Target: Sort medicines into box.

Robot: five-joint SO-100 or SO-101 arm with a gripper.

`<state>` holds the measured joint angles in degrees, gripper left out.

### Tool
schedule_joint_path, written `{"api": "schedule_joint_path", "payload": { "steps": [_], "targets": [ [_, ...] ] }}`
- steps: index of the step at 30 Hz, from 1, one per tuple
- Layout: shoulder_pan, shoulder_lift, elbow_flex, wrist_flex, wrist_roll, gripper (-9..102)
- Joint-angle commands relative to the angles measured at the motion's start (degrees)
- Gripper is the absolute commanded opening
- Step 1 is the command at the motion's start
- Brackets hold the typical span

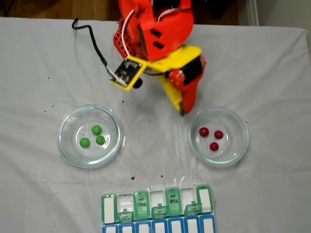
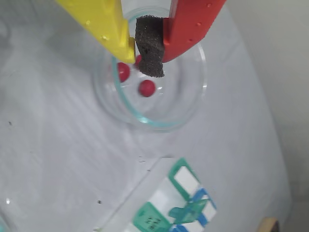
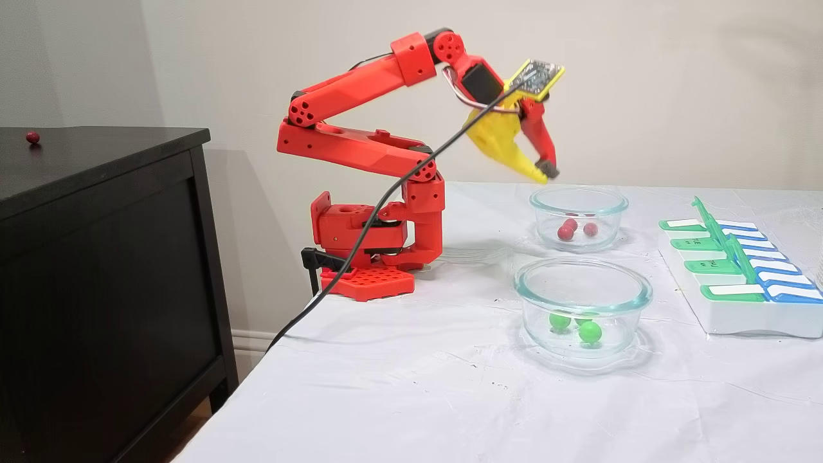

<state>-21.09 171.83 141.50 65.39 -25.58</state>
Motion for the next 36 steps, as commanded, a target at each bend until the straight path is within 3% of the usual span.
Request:
{"api": "schedule_joint_path", "payload": {
  "steps": [1,18,24,36],
  "targets": [
    [-2.5,-13.7,-15.4,-1.4,2.5,3],
    [-18.4,-38.1,-36.8,3.4,14.7,3],
    [-16.4,-50.4,-43.9,3.8,17.9,6],
    [-15.6,-52.2,-41.4,0.5,20.0,5]
  ]
}}
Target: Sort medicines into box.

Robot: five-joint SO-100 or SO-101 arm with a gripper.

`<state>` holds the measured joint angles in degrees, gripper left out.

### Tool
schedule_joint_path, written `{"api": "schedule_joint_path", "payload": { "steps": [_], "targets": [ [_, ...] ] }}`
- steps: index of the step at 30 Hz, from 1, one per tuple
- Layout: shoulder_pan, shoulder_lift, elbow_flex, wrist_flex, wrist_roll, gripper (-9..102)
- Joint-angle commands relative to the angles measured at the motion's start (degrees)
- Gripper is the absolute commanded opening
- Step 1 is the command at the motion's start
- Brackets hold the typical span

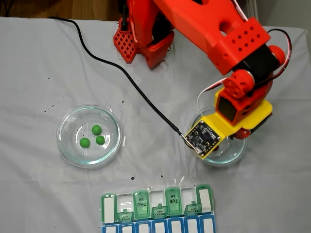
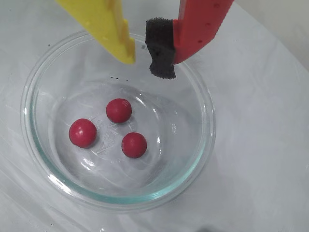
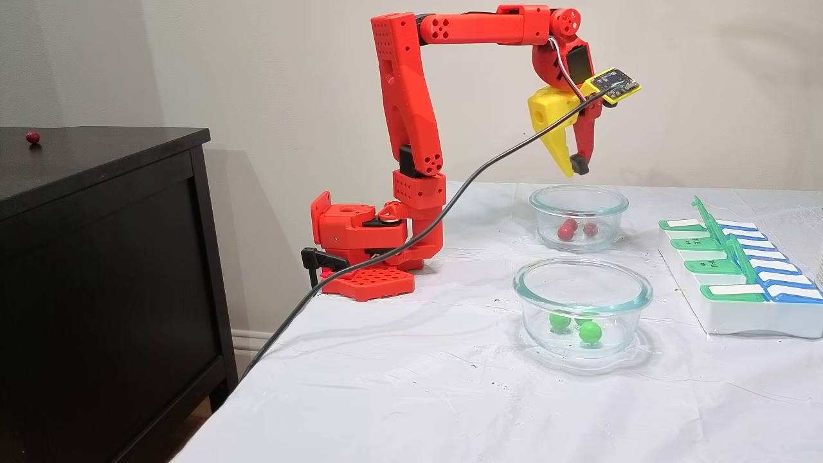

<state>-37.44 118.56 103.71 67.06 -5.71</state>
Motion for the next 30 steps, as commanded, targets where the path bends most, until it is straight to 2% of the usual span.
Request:
{"api": "schedule_joint_path", "payload": {
  "steps": [1,4,8,16,30],
  "targets": [
    [0.8,0.8,-3.1,-1.1,0.5,5],
    [0.2,1.1,-0.6,-2.5,0.3,6],
    [0.3,0.4,0.5,-3.6,0.4,14],
    [-0.4,0.3,5.1,-4.6,1.5,12],
    [-1.1,-2.8,8.3,-4.8,3.0,17]
  ]
}}
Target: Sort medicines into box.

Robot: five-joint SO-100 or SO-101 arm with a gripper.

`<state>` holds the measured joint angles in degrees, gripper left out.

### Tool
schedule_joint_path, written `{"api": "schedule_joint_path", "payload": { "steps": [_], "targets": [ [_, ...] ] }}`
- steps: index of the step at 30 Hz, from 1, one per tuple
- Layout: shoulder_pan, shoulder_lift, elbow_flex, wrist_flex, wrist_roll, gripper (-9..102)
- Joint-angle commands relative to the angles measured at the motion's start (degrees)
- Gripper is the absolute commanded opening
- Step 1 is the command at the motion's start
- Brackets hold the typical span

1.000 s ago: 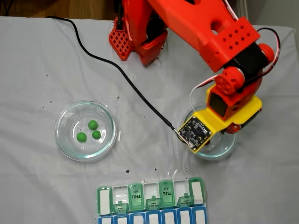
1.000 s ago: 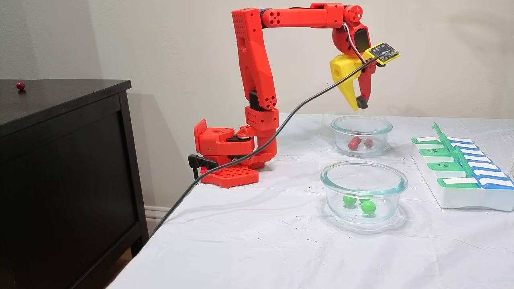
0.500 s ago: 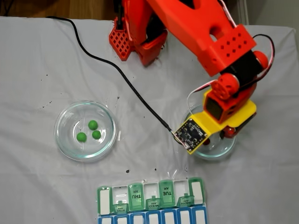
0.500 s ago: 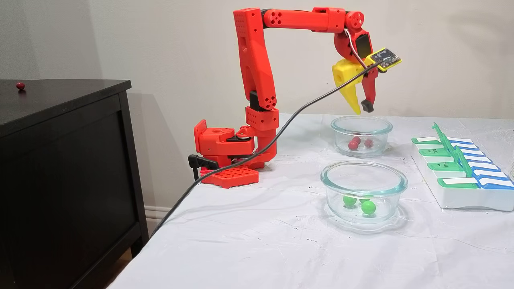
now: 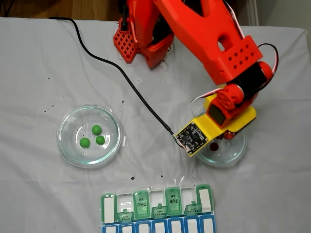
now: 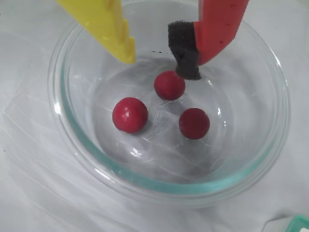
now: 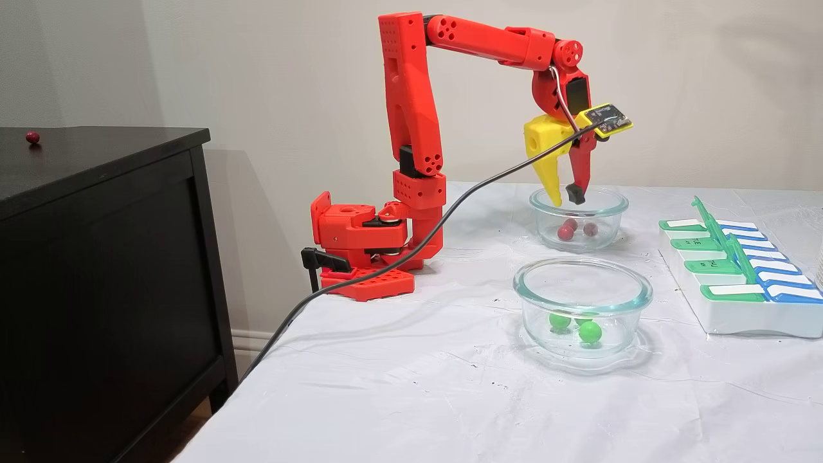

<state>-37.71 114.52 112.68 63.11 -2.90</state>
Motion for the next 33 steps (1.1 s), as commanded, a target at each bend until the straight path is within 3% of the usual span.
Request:
{"api": "schedule_joint_path", "payload": {
  "steps": [1,33],
  "targets": [
    [-1.1,1.1,-0.3,-1.0,0.2,18],
    [-1.0,-3.3,2.4,-6.9,1.6,22]
  ]
}}
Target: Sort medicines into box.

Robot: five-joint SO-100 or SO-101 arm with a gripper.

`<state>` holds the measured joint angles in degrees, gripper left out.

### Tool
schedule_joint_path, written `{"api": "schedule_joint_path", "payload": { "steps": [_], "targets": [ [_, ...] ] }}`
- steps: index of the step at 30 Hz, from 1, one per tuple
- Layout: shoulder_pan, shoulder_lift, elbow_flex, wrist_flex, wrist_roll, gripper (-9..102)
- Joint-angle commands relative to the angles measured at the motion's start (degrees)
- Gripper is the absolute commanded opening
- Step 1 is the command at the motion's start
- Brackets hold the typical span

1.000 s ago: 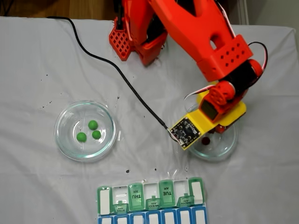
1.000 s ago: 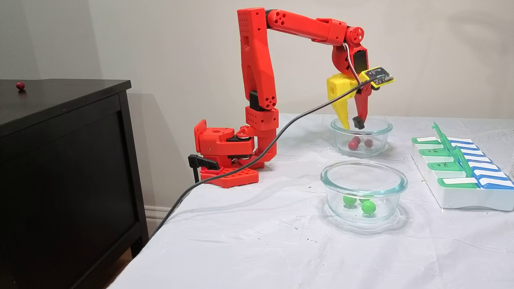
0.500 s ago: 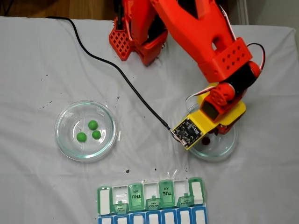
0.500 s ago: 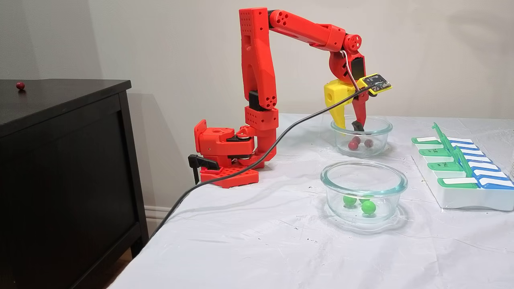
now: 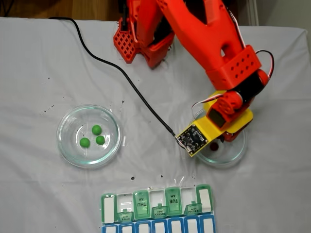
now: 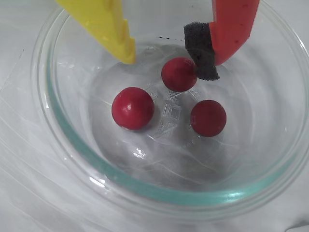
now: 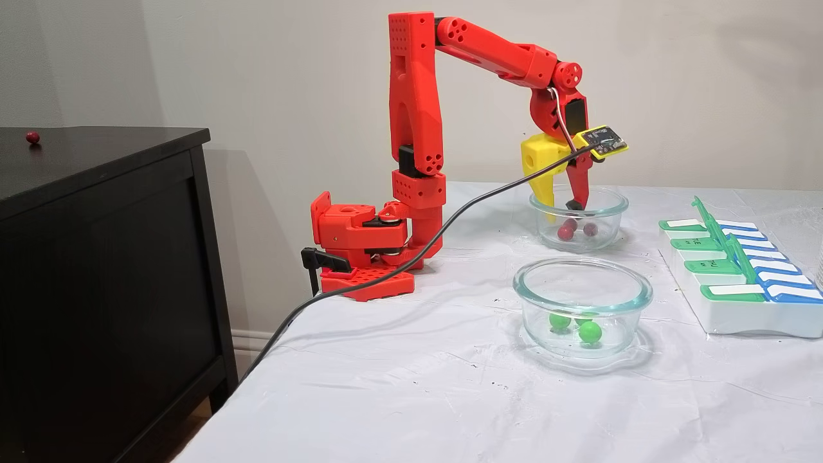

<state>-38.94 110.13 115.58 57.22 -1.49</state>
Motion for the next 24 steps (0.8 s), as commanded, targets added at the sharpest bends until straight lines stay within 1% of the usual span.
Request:
{"api": "schedule_joint_path", "payload": {
  "steps": [1,11,24],
  "targets": [
    [0.3,1.1,-0.4,-1.1,0.2,22],
    [0.0,-0.9,0.8,-3.4,0.7,20],
    [-1.2,-0.5,1.5,-3.8,0.8,18]
  ]
}}
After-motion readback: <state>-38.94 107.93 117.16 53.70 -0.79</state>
